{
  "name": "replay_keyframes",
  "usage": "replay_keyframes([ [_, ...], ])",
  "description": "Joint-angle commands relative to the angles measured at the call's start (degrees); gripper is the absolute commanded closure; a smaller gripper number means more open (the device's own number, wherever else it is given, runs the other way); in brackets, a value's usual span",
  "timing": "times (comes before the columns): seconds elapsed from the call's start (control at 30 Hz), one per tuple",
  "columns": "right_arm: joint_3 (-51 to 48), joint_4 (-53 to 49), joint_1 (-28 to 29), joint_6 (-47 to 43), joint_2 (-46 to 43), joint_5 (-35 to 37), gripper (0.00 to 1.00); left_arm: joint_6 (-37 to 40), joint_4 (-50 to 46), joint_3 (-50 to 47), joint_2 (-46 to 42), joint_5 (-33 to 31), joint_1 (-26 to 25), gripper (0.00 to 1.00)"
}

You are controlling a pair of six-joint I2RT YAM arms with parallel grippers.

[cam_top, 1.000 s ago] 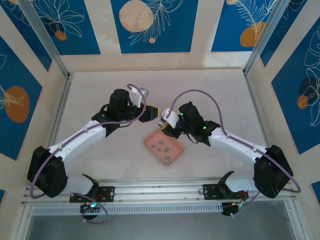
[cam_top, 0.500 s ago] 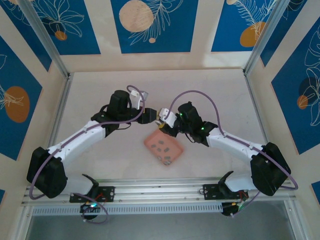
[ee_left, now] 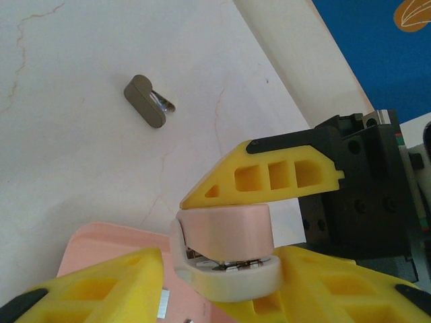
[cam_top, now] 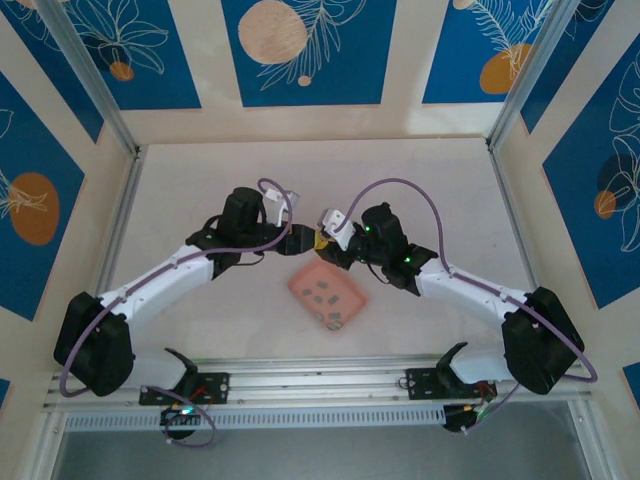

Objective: Load the staples into the stapler

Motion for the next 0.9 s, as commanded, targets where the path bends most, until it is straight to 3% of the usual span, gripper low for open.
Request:
replay_keyframes([
  [0.0, -0.4, 2.5, 0.3, 0.1, -2.0, -1.9, 0.78, -1.5, 1.9, -0.4, 1.5, -0.5, -0.8, 0.54],
  [0.3, -0.8, 4.0, 1.2, -0.1, -2.0, -0.3, 0.78, -3.3, 4.8, -0.3, 3.4, 0.0, -2.2, 0.57],
  [0.5, -1.3, 5.0, 0.9, 1.6, -2.4, 0.9, 0.76, -1.4, 4.0, 0.3, 3.9, 0.3, -2.6, 0.82],
  [0.6, -2.1, 4.7, -0.4, 3.9, -3.9, -0.5, 0.67, 3.6, 3.1, 0.2, 2.7, -1.3, -2.5, 0.87],
  [0.7, -4.0, 3.5, -3.6, 6.1, -6.9, -5.8, 0.52, 10.6, 4.5, -1.2, 0.5, -2.1, -2.5, 0.89],
  [0.87, -5.7, -1.7, -12.3, 8.6, -12.4, -24.3, 0.48, 26.4, 11.1, -5.6, -3.0, 3.3, -2.4, 0.95],
])
